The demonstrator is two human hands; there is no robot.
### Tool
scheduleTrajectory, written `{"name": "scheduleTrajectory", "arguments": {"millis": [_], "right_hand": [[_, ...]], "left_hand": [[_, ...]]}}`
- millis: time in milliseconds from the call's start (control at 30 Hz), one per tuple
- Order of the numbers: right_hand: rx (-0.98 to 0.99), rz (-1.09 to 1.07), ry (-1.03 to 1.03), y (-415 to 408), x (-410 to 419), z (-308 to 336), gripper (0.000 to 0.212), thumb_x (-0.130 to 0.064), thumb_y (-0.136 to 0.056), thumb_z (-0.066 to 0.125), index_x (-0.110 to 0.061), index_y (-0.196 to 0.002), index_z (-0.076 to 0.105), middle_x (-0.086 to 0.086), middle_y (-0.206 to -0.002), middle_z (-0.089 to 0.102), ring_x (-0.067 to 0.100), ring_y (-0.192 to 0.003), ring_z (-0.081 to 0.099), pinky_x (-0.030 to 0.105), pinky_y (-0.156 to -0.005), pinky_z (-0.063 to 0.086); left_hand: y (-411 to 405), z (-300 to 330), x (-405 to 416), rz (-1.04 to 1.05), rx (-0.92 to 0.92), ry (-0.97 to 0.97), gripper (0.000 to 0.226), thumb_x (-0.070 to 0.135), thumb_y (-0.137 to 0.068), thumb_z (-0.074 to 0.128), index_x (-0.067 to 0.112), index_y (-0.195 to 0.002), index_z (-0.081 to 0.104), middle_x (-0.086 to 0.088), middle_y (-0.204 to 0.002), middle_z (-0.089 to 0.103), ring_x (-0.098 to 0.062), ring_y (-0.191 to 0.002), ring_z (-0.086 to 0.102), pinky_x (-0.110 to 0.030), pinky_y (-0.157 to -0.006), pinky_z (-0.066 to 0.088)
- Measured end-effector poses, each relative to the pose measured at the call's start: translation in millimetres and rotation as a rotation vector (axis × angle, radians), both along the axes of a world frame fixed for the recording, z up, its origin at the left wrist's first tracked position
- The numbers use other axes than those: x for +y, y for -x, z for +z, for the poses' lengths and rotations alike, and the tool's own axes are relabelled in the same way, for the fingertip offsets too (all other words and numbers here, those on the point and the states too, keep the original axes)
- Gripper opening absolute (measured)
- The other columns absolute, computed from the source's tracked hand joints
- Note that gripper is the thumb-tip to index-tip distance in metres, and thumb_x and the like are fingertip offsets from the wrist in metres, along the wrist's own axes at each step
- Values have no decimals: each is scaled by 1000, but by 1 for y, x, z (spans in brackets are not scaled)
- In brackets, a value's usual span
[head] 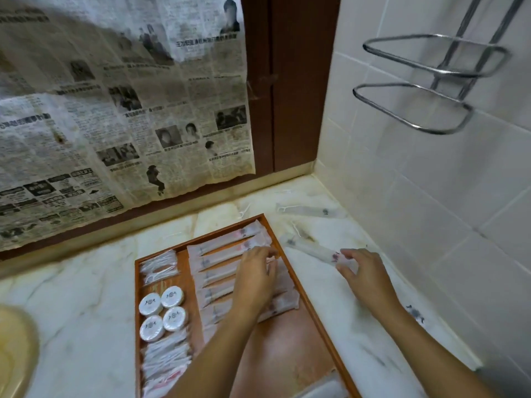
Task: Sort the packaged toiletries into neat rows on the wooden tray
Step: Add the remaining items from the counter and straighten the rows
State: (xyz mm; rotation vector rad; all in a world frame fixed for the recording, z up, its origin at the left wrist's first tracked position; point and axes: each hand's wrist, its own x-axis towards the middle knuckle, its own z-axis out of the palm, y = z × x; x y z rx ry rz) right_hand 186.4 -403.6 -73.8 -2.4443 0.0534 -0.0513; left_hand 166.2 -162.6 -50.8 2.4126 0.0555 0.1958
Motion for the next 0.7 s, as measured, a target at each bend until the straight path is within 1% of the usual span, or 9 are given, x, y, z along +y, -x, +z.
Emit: {"name": "scheduleTrajectory", "arguments": {"millis": [100, 200, 267, 333, 433, 567, 700], "right_hand": [[68, 33, 82, -22, -7, -10, 42, -30, -89, 68, -14, -127, 63, 7, -123, 64, 28, -117, 49, 37, -96, 42], [145, 79, 204, -36, -11, -15, 49, -40, -90, 64, -18, -133, 57, 4, -127, 59, 26, -119, 46, 36, -97, 41], [173, 120, 284, -41, -12, -17, 48, -44, -91, 60, -22, -133, 56, 1, -126, 56, 24, -118, 45, 34, -96, 40], [182, 156, 319, -45, -14, -18, 42, -42, -91, 58, -25, -129, 57, -1, -124, 54, 22, -117, 45, 33, -96, 37], [194, 188, 297, -51, -17, -22, 35, -37, -91, 59, -27, -125, 59, -4, -122, 55, 20, -118, 45, 32, -96, 36], [204, 211, 219, -59, -22, -24, 18, -29, -92, 57, -28, -107, 67, -7, -110, 59, 18, -114, 45, 29, -93, 34], [198, 248, 231, -64, -24, -25, 21, -27, -92, 51, -25, -104, 68, -6, -107, 60, 17, -110, 46, 28, -90, 33]], "left_hand": [[-21, -1, -14, -47, 44, -118, 28, 20, -96, 53, 22, -122, 64, 2, -119, 63, -17, -114, 49, -34, -97, 42], [-42, -4, -26, -113, 91, -242, 32, 21, -96, 53, 24, -127, 60, 3, -125, 61, -18, -115, 47, -36, -94, 44], [-54, -7, -29, -153, 111, -335, 34, 20, -97, 51, 25, -130, 58, 5, -131, 58, -18, -117, 46, -36, -94, 44], [-66, -9, -32, -197, 125, -454, 37, 23, -97, 50, 25, -134, 53, 4, -137, 53, -19, -121, 43, -34, -96, 41], [-82, -11, -37, -282, 175, -579, 48, 20, -97, 50, 23, -144, 43, 2, -146, 44, -21, -130, 36, -36, -102, 36], [-98, -14, -41, -337, 194, -671, 53, 19, -96, 53, 25, -147, 38, 2, -149, 41, -22, -130, 34, -34, -103, 34], [-103, -17, -43, -339, 219, -666, 53, 17, -97, 53, 26, -146, 38, 0, -149, 41, -22, -131, 34, -35, -106, 33]]}}
